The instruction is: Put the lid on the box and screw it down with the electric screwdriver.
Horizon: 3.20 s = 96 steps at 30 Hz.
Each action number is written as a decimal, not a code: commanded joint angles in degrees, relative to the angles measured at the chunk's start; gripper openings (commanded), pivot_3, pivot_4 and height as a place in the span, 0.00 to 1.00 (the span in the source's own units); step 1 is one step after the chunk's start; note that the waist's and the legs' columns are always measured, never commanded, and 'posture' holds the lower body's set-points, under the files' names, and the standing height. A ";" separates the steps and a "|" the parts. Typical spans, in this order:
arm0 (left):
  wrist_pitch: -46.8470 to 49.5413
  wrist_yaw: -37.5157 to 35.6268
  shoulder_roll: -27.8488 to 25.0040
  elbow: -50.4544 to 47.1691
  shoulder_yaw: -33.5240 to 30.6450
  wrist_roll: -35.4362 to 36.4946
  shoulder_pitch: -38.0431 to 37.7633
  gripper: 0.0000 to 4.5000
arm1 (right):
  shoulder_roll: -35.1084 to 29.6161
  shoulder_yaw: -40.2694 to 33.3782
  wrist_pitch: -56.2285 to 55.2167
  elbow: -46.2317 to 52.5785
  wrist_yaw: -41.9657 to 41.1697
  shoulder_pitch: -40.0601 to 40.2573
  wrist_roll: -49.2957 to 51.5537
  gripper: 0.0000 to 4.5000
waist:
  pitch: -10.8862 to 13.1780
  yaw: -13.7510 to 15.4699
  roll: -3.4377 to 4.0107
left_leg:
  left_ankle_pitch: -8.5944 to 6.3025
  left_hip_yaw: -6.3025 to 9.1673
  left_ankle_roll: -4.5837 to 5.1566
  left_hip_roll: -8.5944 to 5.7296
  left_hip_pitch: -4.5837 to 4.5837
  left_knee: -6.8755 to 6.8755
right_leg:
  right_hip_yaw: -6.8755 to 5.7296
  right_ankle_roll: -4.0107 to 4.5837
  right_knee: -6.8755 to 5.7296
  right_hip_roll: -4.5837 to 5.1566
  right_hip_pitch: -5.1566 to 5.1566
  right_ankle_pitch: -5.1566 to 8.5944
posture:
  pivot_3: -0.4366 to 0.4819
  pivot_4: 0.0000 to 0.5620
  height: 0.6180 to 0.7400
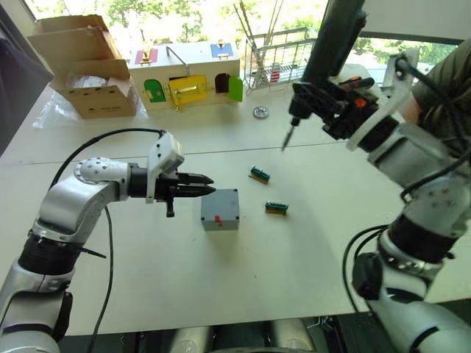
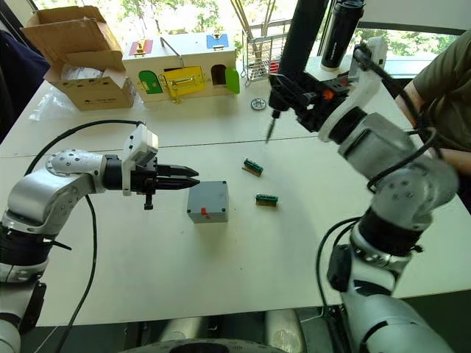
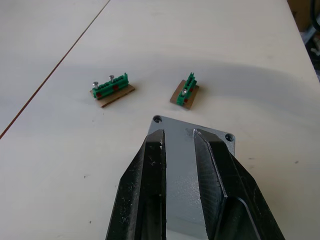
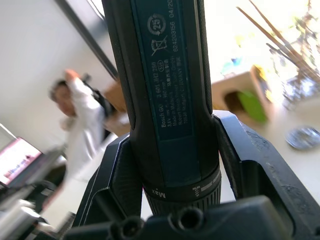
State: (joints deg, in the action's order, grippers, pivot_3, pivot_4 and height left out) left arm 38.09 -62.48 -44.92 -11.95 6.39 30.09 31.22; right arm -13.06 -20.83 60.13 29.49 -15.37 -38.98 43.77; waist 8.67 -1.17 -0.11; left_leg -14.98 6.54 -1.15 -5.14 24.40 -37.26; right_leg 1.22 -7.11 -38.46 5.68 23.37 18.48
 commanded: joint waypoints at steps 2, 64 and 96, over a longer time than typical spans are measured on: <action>-0.83 2.19 1.85 -0.73 1.82 -2.74 -1.31 0.20 | 4.71 9.15 -12.72 3.81 -1.80 6.87 -4.11 0.41 | 0.01 -0.05 0.02 | 0.01 -0.01 -0.01 0.00 -0.03 -0.05 | 0.01 0.00 -0.04 -0.01 -0.01 0.00 | 0.48 0.27 1.00; -5.06 4.26 5.54 0.40 5.17 -11.63 -5.82 0.20 | 7.71 27.32 -33.57 -5.85 -4.40 17.34 -20.11 0.41 | 0.00 -0.05 0.02 | 0.06 0.03 -0.11 -0.01 -0.28 -0.04 | 0.05 0.01 -0.63 -0.08 0.06 0.01 | 0.48 0.27 1.00; -6.00 4.54 5.90 1.13 7.05 -13.86 -8.73 0.20 | 5.65 40.09 -42.21 -15.35 -12.47 24.15 -31.26 0.41 | -1.28 -1.26 0.00 | -0.33 0.02 0.46 0.05 -2.11 0.75 | 0.11 0.03 0.11 -0.14 -1.45 0.09 | 0.48 0.27 1.00</action>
State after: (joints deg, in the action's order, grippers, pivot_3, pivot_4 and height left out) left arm 31.71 -57.79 -39.03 -11.48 11.63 17.41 23.45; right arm -7.76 15.42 15.47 18.04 -25.87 -16.36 12.47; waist 7.39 -2.43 -0.11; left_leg -15.30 6.56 -0.70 -5.06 22.27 -36.42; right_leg 1.33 -7.08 -38.15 5.51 21.86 18.58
